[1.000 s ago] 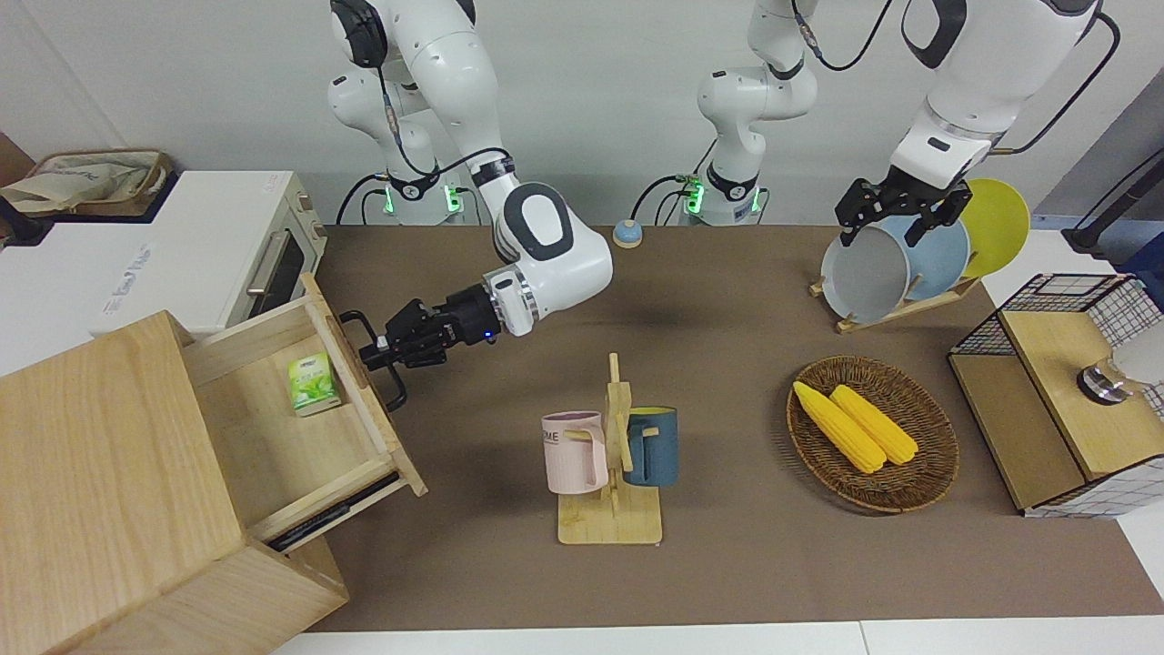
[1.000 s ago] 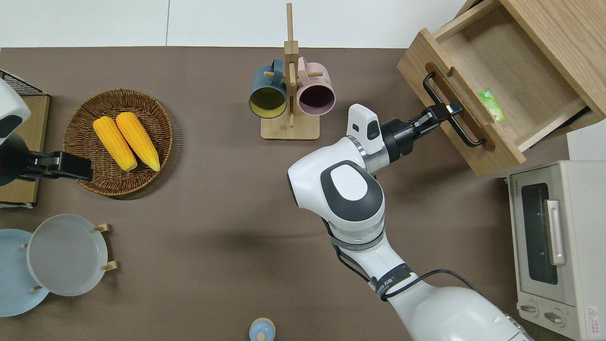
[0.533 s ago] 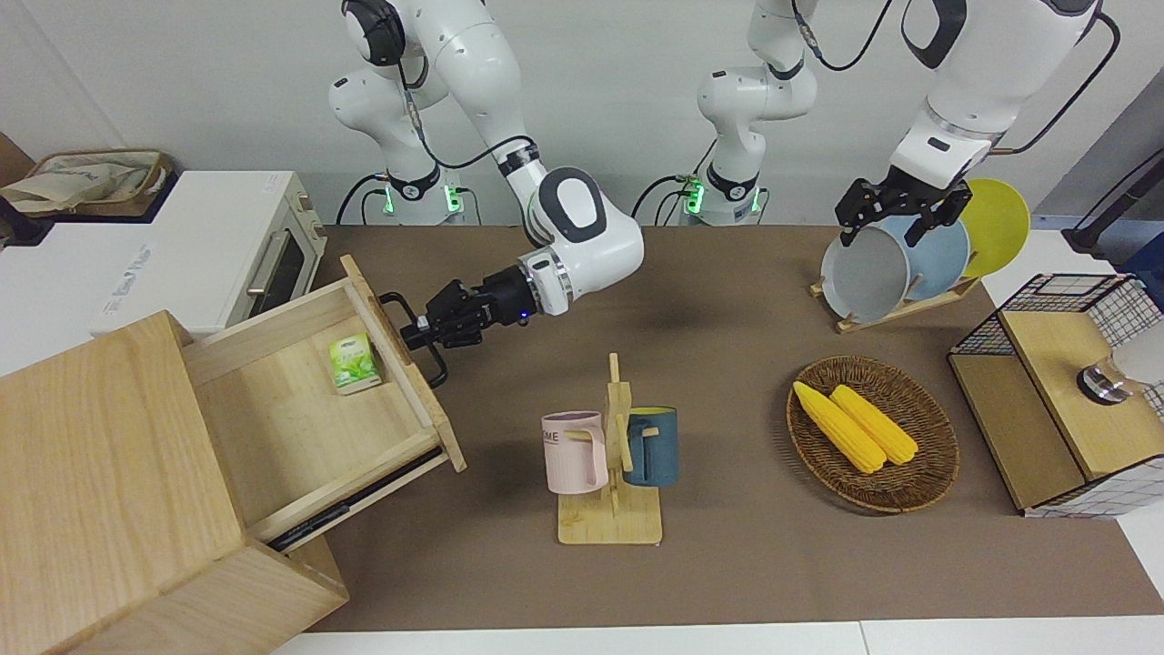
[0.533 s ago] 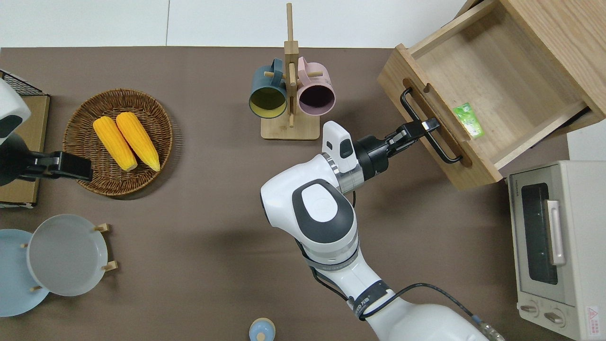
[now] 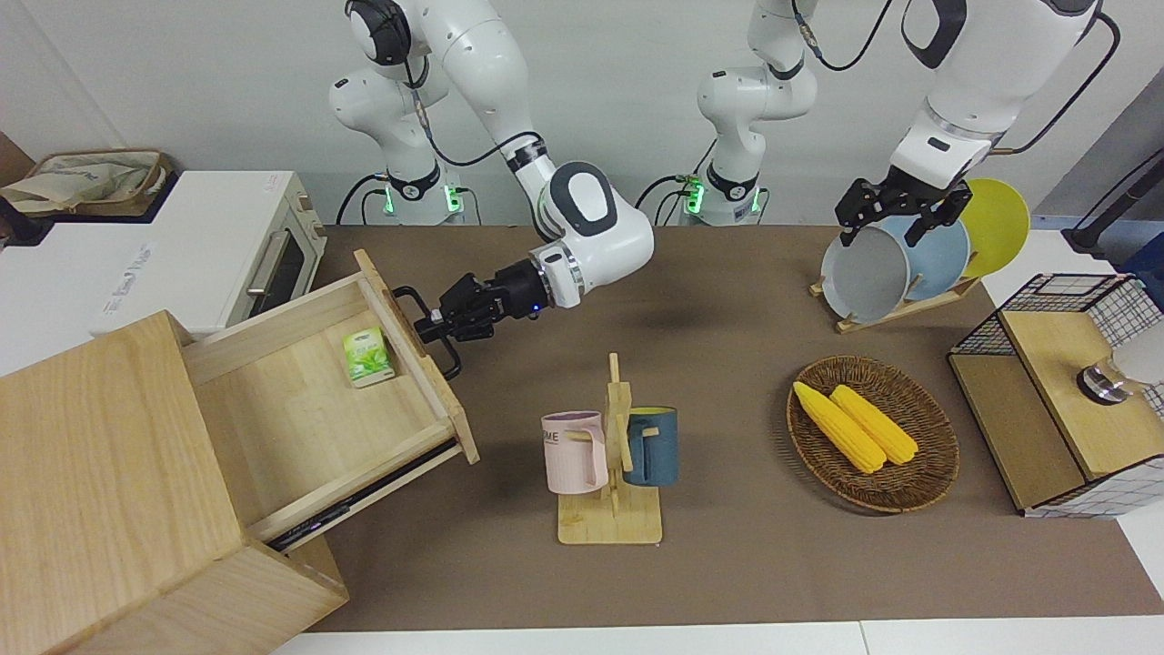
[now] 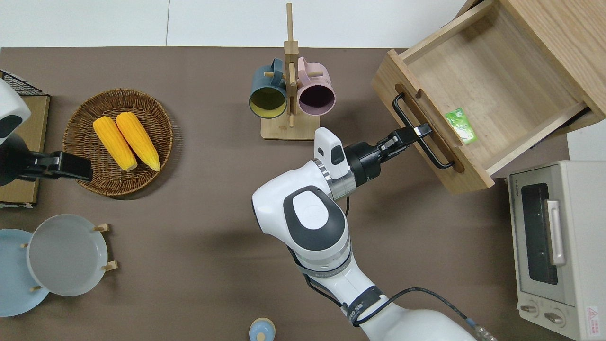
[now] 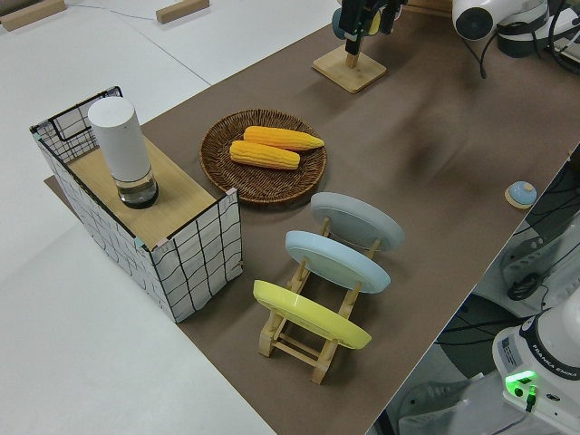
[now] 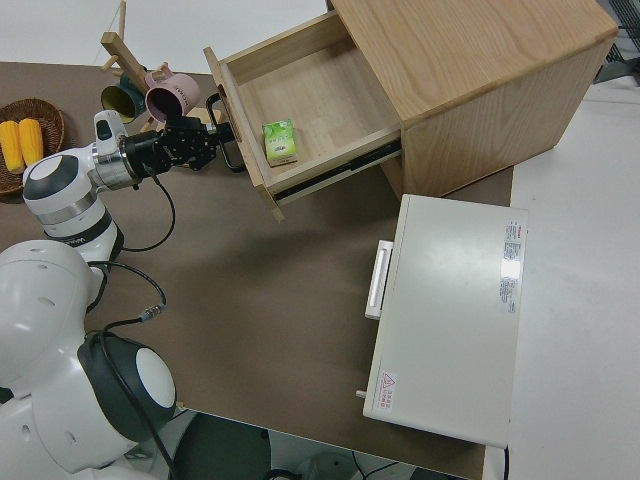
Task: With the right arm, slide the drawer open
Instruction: 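Pull the handle toward the robot with the right gripper, sliding the drawer out, then open the right gripper and back it away from the handle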
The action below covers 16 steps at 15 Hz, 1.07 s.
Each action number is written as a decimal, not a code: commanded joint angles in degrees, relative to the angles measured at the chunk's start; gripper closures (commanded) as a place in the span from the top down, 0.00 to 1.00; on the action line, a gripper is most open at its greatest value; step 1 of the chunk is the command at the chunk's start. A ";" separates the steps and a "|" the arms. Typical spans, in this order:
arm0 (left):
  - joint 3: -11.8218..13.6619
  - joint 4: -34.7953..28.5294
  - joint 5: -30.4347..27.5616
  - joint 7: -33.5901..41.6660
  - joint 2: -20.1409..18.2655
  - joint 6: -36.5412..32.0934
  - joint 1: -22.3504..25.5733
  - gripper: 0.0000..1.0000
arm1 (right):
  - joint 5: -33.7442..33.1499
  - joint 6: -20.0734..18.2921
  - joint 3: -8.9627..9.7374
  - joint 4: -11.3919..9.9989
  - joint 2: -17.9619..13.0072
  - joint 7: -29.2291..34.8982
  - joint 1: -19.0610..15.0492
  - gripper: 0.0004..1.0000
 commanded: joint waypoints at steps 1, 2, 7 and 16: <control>-0.40 1.49 0.98 0.56 0.65 -1.13 0.31 0.99 | 0.07 -1.17 0.11 1.25 0.07 -1.76 0.68 0.00; -0.40 1.49 0.98 0.56 0.65 -1.13 0.31 0.99 | -0.01 -1.52 0.11 1.25 0.07 -2.03 0.68 0.00; -0.40 1.49 0.98 0.56 0.65 -1.13 0.31 0.99 | -0.01 -2.14 0.11 1.77 0.33 -2.03 1.74 0.00; -0.40 1.49 0.98 0.56 0.65 -1.13 0.31 0.99 | -0.89 -1.97 0.02 1.77 0.77 -0.81 0.95 0.99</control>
